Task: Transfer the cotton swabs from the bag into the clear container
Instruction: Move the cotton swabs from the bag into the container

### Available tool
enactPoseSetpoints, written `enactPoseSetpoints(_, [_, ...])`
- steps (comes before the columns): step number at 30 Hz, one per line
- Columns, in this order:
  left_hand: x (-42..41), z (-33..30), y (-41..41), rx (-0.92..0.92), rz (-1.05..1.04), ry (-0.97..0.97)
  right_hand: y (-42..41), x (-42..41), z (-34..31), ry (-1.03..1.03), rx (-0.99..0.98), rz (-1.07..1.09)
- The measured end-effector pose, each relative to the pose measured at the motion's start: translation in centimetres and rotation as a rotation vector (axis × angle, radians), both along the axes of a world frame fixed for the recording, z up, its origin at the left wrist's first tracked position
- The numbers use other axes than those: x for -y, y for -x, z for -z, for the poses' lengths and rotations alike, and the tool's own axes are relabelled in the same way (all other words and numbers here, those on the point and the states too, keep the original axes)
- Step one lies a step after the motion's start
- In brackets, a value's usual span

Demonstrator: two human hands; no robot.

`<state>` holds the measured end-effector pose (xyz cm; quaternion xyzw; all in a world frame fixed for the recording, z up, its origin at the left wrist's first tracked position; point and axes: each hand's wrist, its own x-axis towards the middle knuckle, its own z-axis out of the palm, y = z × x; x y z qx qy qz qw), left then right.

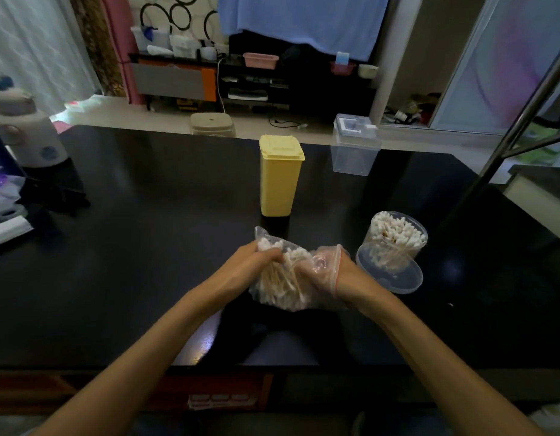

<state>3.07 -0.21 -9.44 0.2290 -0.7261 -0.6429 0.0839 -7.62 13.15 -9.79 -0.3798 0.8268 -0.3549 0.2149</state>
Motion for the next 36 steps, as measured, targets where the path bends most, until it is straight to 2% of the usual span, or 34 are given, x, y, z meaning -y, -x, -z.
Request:
enactPoseSetpoints(5, [-0.4, 0.4, -0.5, -0.041, 0.013, -0.019, -0.5, 0.2, 0.0, 0.063, 0.069, -0.044])
enactPoseSetpoints(8, [-0.2, 1.1, -0.5, -0.051, -0.009, -0.005, -0.5, 0.0, -0.1, -0.019, 0.193, 0.013])
enactPoseSetpoints(11, [0.0, 1.2, -0.5, -0.065, -0.091, 0.064, -0.1, -0.3, 0.0, -0.145, 0.159, 0.001])
enactPoseSetpoints(14, [0.4, 0.9, -0.6, -0.077, -0.134, 0.065, -0.3, -0.4, -0.4, -0.087, 0.171, 0.021])
enactPoseSetpoints(23, [-0.1, 0.4, -0.7, -0.118, -0.074, 0.010, -1.0, -0.4, -1.3, -0.115, 0.098, -0.077])
enactPoseSetpoints(28, [-0.3, 0.6, -0.5, -0.133, -0.118, -0.018, -1.6, -0.1, -1.1, -0.149, -0.046, -0.123])
enactPoseSetpoints(31, [0.3, 0.5, -0.6, -0.150, -0.163, -0.017, -1.3, -0.1, -1.2, -0.176, 0.011, -0.085])
enactPoseSetpoints(36, [-0.1, 0.3, -0.5, -0.187, -0.165, -0.013, -1.3, -0.5, -1.6, -0.152, 0.263, 0.008])
